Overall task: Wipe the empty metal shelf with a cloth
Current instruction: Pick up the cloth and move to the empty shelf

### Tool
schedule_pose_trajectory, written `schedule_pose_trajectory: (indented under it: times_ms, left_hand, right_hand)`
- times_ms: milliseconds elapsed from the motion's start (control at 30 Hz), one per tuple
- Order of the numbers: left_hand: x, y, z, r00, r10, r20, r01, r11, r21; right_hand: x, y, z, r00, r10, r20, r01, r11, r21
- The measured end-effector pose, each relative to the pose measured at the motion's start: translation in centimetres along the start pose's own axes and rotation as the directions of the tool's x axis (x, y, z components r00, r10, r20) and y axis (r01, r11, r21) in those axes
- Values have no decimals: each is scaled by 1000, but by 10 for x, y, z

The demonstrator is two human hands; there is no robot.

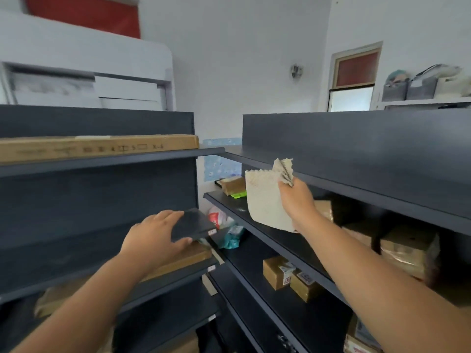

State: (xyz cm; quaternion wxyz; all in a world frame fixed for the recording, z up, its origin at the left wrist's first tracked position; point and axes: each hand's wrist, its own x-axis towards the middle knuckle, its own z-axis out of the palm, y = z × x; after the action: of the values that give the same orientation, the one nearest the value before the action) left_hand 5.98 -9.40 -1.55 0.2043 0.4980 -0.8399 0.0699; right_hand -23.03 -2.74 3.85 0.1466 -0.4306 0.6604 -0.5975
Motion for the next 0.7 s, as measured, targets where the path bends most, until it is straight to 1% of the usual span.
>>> schedule_pose_trajectory:
  times_ms: [67,200,267,333,433,467,500,600,700]
  left_hand:
    - [-3,-36,-1,999,-48,-13,48,999,21]
    - [-6,-111,-1,989,-146,-33,147,988,45]
    - [-5,-150,-1,983,-181,-42,183,982,53]
    - [-2,-190,2,975,-219,-38,221,974,53]
    - [1,-251,15,958,-287,-9,287,957,37]
    - [1,-270,22,950,-311,11,311,950,30]
    - [0,-287,30,941,-336,35,336,942,23]
    - [2,-330,59,908,-402,117,405,914,-2]
    - [6,-363,89,870,-449,206,462,887,-20]
  right_hand:
    - [1,0,49,996,64,65,-70,992,105]
    - [0,1,144,973,102,207,-149,962,230]
    - [0,3,189,959,105,262,-173,952,253]
    - [4,6,231,949,126,288,-200,948,246]
    - [13,20,287,911,228,345,-340,888,310]
    - [15,27,303,898,262,353,-383,862,333]
    - [17,38,318,894,285,347,-399,859,320]
    - [24,75,356,910,307,280,-380,887,263]
    - [40,109,383,896,375,238,-438,837,327]
